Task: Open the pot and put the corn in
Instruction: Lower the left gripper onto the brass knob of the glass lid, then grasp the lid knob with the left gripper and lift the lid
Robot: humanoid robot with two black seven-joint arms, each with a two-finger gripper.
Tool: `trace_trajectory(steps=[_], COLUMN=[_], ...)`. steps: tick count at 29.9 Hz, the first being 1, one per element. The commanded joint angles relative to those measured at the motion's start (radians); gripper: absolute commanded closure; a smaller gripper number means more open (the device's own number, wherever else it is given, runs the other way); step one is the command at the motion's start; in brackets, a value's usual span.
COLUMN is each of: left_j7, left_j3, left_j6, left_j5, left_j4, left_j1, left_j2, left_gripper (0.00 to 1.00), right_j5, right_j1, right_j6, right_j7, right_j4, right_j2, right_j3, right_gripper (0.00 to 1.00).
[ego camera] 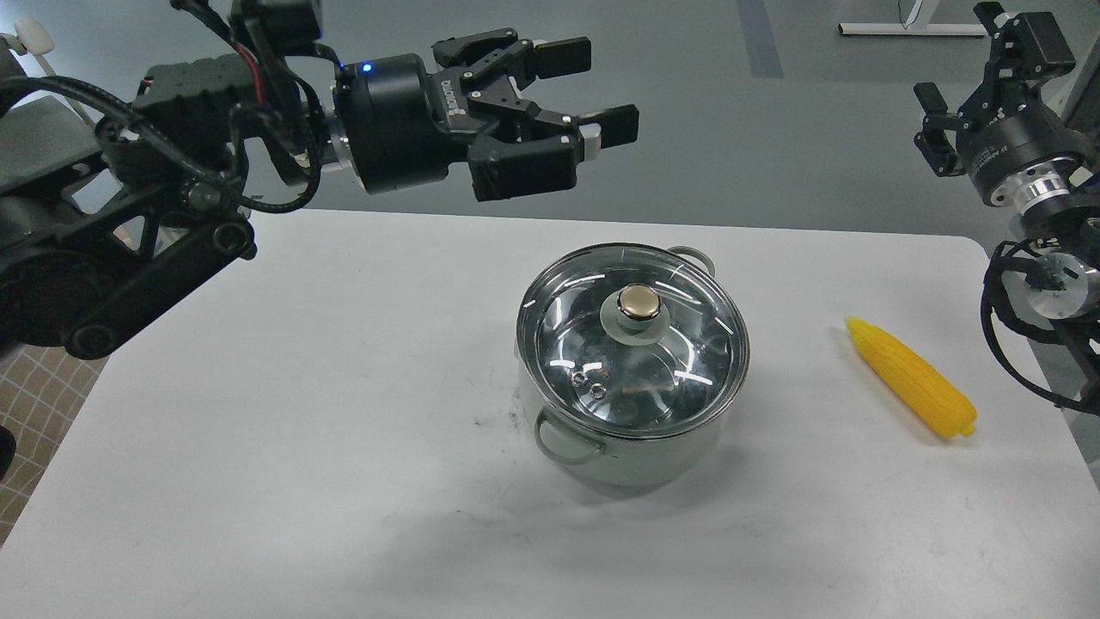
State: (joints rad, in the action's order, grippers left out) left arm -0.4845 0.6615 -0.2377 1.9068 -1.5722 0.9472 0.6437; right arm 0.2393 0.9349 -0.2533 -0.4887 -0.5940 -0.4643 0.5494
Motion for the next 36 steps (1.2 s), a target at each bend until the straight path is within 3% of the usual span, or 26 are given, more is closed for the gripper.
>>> trace_trajectory(steps=[1,8,18,36], left_j7=[0.0,0.007,0.017,0.04], left_j3=[-0.065,-0.175,-0.226,-0.27], left_j6=[0.017,0.02,0.02,0.02], left_j5=[0.156,0.275,0.275,0.275], left_j4=[0.02,0.064,0.231,0.308], left_j1=[-0.005,-0.008,-0.008,-0.019], left_j2=[-0.01,-0.067,-0.216,-0.269], left_gripper=[0.02,0.02,0.02,0.05], right_j5=[0.0,0.0,0.0,0.0], right_j1=[-0.001,-0.002,-0.008,-0.019], right_j6=[0.006,0.014,0.023,0.023], right_j7=[0.0,0.0,0.0,0.0], right_j4=[-0.001,-0.001,-0.001,-0.001], right_j2=[0.004,0.006,0.006,0.009], right_j3=[0.003,0.003,0.003,0.004], right_gripper=[0.0,0.0,0.0,0.0])
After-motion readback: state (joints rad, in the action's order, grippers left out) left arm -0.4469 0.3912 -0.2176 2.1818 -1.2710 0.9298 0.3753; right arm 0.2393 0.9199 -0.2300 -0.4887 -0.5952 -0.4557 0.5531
